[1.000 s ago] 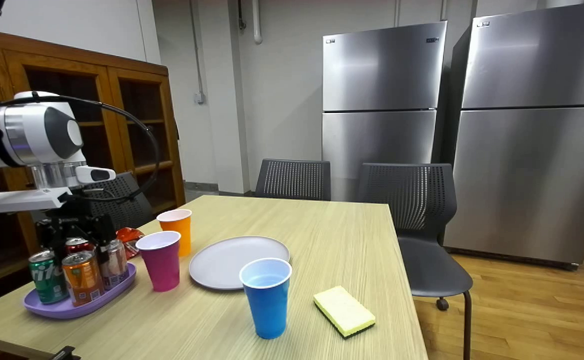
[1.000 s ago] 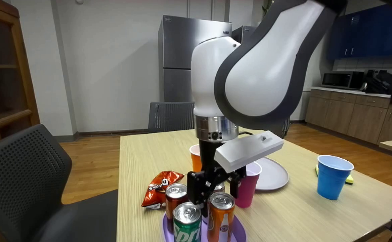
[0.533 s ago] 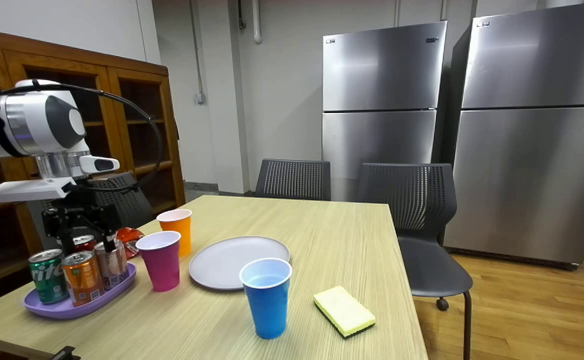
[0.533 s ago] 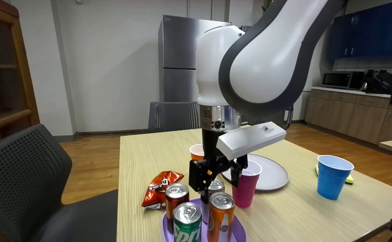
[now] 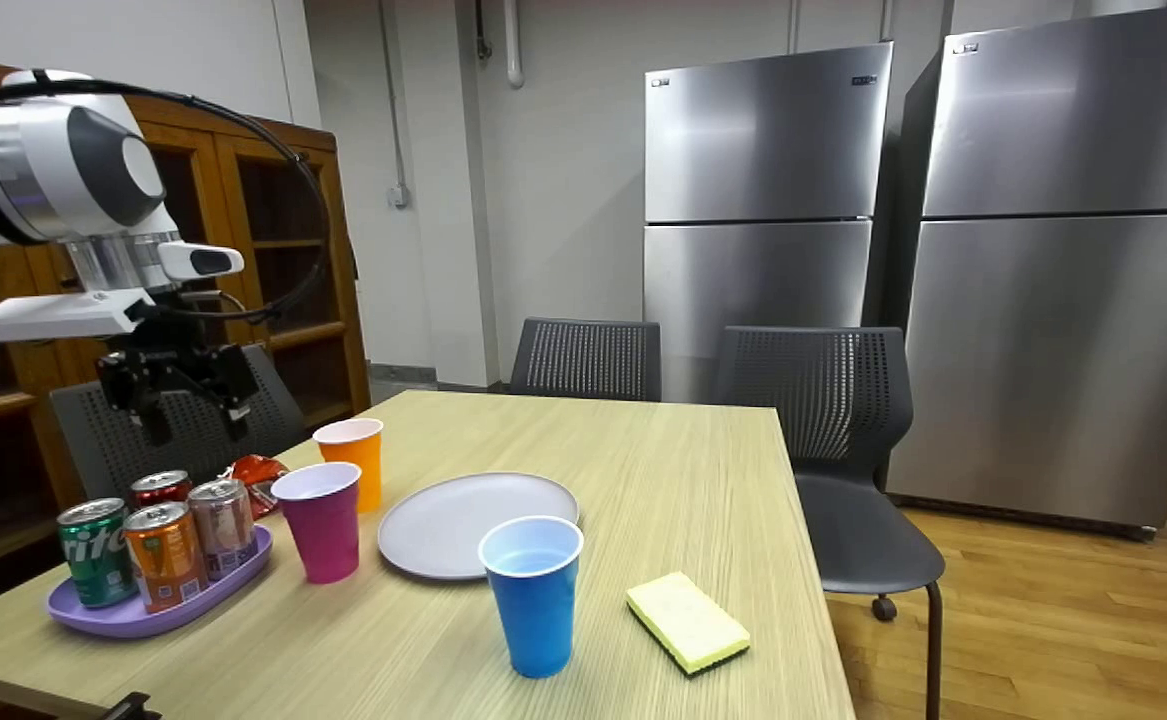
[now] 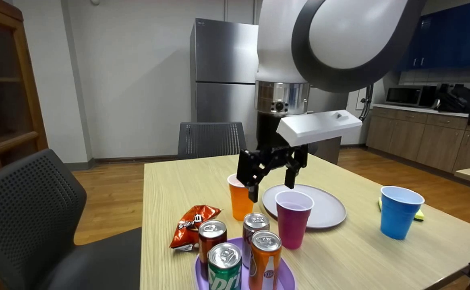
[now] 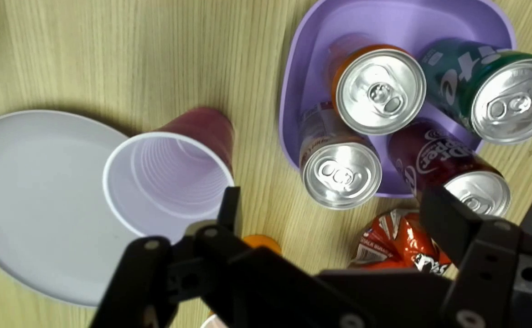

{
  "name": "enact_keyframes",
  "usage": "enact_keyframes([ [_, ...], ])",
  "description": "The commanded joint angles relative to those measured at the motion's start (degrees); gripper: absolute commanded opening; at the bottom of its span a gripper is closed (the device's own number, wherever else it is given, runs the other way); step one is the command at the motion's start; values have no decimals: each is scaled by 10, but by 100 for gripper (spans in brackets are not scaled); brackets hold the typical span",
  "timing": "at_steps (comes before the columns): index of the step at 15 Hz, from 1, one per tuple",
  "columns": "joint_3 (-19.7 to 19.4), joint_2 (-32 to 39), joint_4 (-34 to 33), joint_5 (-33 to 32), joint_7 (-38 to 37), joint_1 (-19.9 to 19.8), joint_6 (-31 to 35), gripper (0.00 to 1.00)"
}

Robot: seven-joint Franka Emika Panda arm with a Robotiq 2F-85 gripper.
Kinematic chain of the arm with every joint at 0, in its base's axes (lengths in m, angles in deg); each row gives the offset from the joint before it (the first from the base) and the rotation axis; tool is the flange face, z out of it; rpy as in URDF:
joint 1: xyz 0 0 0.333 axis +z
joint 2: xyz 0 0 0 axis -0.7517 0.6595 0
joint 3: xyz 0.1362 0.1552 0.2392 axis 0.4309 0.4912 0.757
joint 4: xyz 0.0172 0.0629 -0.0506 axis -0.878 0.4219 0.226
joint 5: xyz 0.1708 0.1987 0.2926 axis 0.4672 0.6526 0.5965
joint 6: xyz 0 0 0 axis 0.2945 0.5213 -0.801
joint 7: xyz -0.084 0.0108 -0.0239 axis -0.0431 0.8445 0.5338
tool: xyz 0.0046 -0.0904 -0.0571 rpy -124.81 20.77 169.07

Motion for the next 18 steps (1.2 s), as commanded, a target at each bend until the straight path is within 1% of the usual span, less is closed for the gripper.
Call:
enact_keyframes([
  [1,14,-72,30,-12,1,-35,-16,100],
  [5,18,-104,36,-7,17,-63,-21,100],
  [8,23,-112,31,-12,21,-81,-30,100],
  [15,35,-95,13,-15,9,-100,-47,100],
  [18,39,-79,3,-27,-2,-106,-46,100],
])
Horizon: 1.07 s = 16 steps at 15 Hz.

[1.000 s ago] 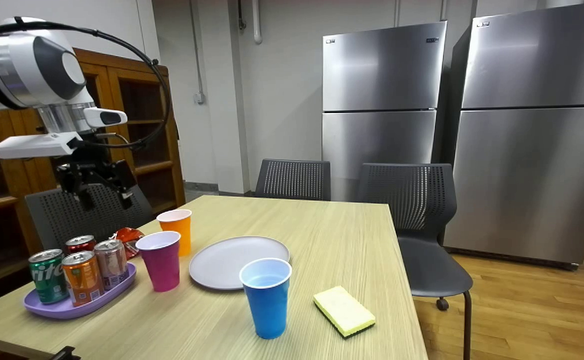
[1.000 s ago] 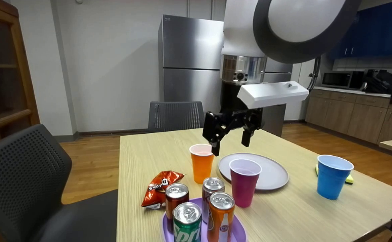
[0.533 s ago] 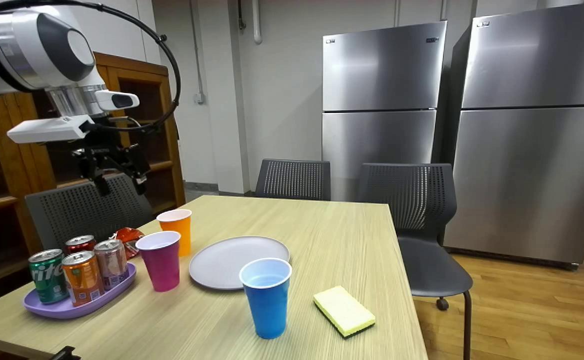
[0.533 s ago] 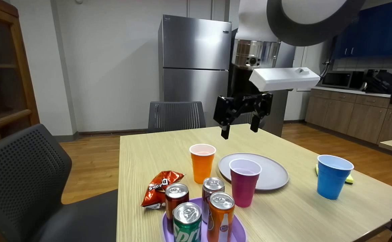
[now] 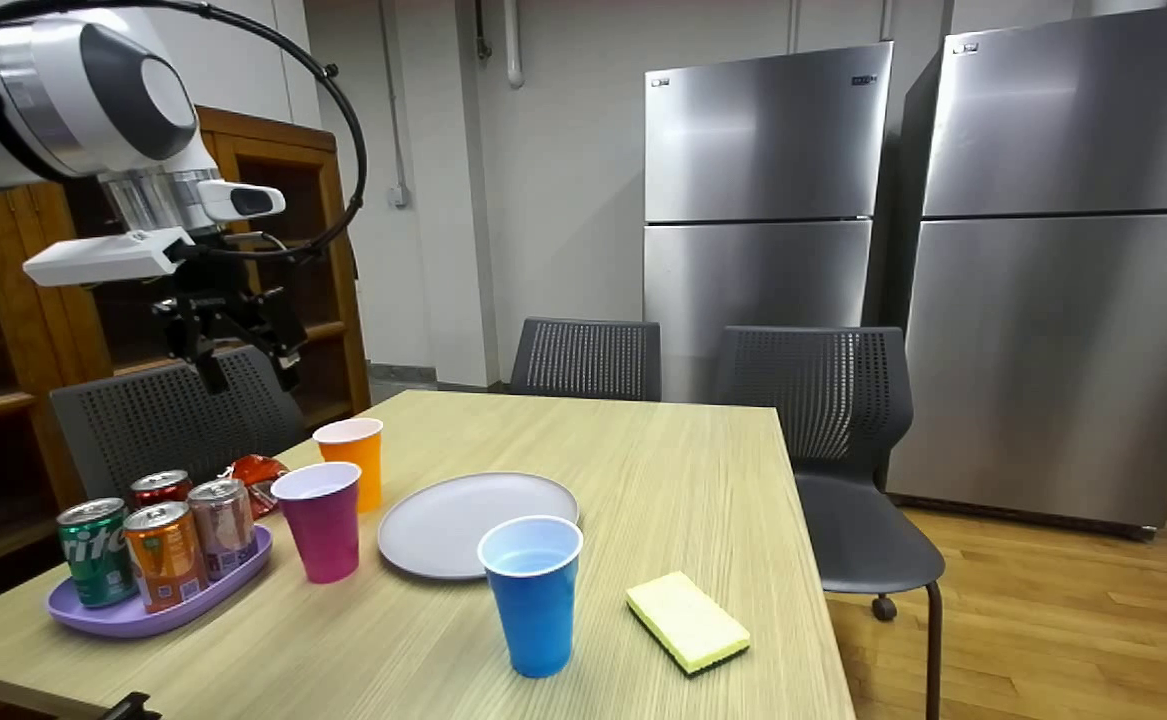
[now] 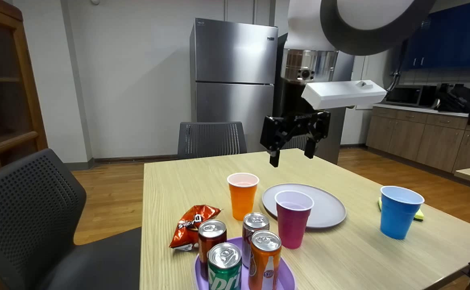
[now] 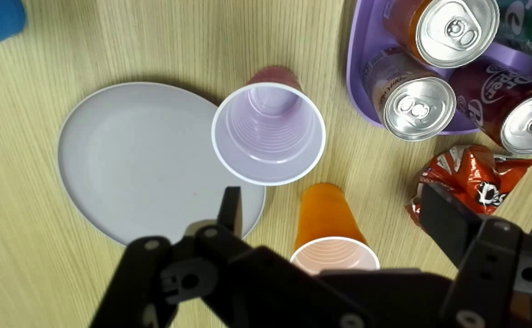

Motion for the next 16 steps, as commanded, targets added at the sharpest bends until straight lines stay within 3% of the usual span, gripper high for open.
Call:
enact_keyframes([
  [1,19,19,-24,-30,-19,-21,-18,100],
  [16,-12,159,-73,-62,-33,-1,-6,100],
])
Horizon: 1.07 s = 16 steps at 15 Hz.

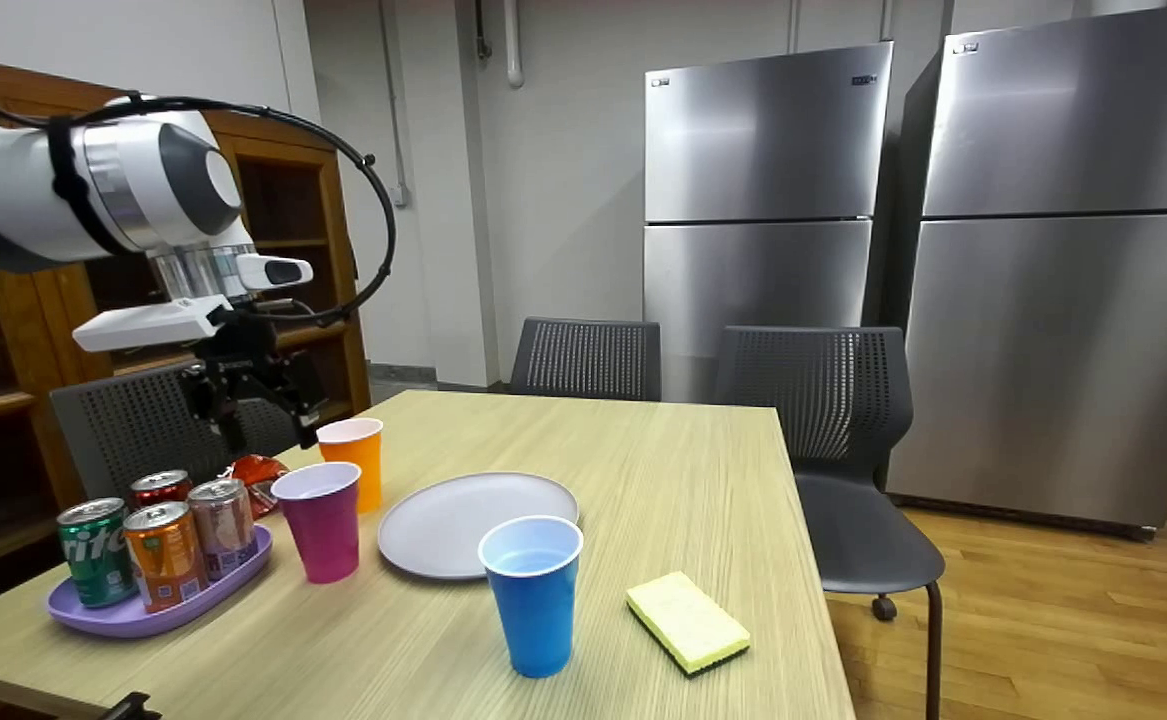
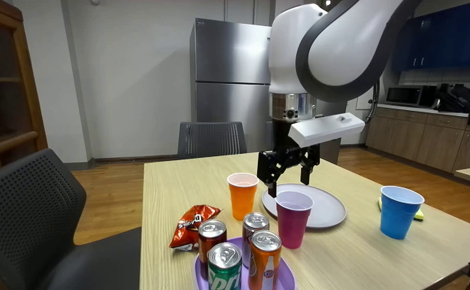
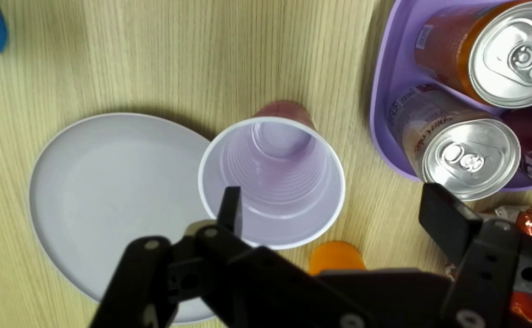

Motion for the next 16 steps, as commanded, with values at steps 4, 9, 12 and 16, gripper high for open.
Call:
enact_keyframes([
  [4,-27,57,-34,-8,-13,18,3,100],
  [9,-41,86,-50,1,-8,28,15,100],
  [12,-48,102,-59,4,-7,34,19,100],
  [16,-56,115,-67,9,-5,41,23,75],
])
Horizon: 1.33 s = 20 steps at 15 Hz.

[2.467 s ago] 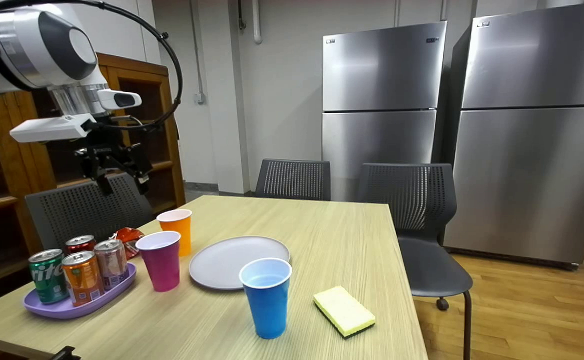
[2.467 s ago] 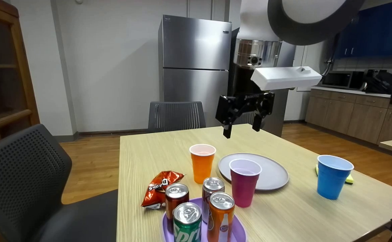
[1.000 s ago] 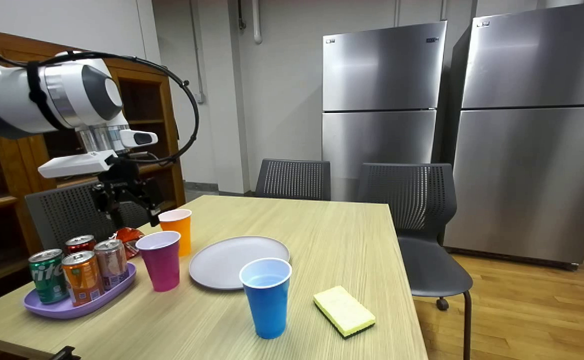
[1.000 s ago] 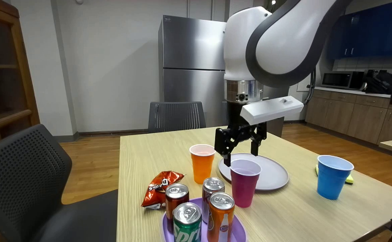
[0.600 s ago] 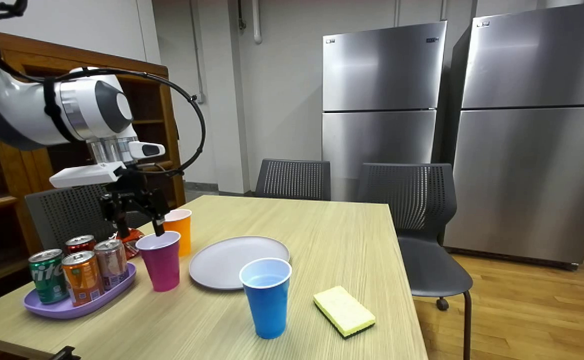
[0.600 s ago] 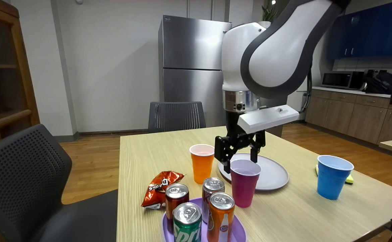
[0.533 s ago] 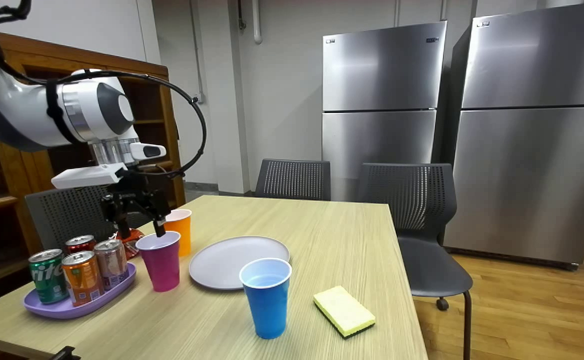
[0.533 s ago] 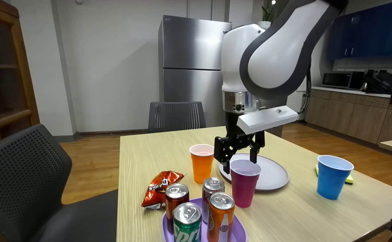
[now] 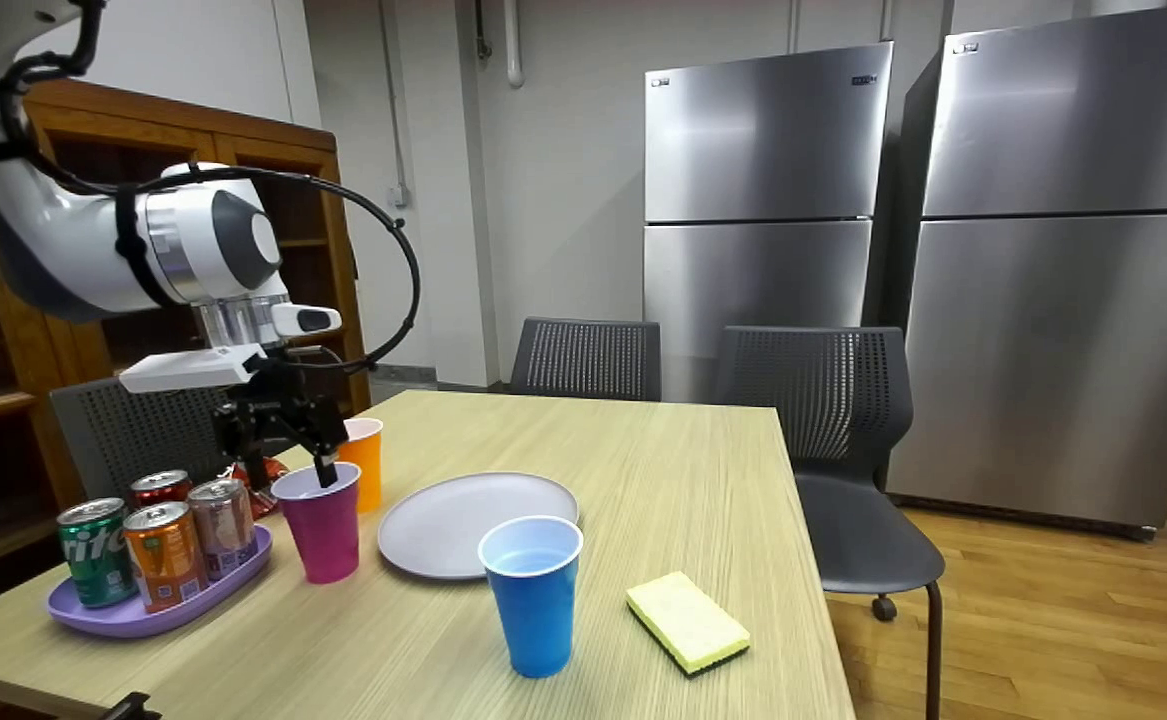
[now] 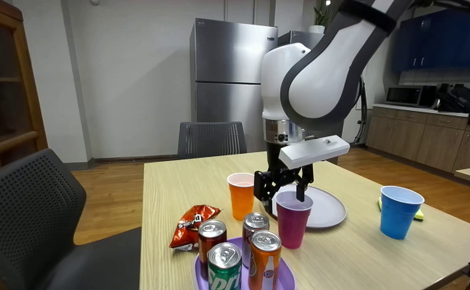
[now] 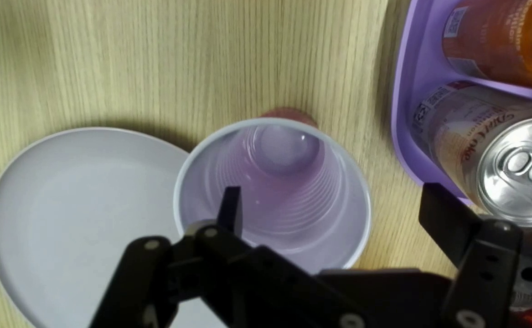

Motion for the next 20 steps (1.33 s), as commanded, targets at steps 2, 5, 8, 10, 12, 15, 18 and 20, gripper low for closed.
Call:
enact_keyframes([
  [2,-13,16,-18,10,-3,16,6,65],
  [5,-16,16,-18,12,-3,20,8,42],
  [8,-17,13,-16,12,-4,23,8,18],
  [10,-17,11,-15,11,-5,24,9,3],
  [12,-17,9,-13,11,-5,25,10,0],
  [15,-16,-3,-7,12,-6,27,7,1],
  [18,-14,-26,0,13,-8,29,2,1],
  [20,-14,-44,4,12,-13,29,-3,1],
])
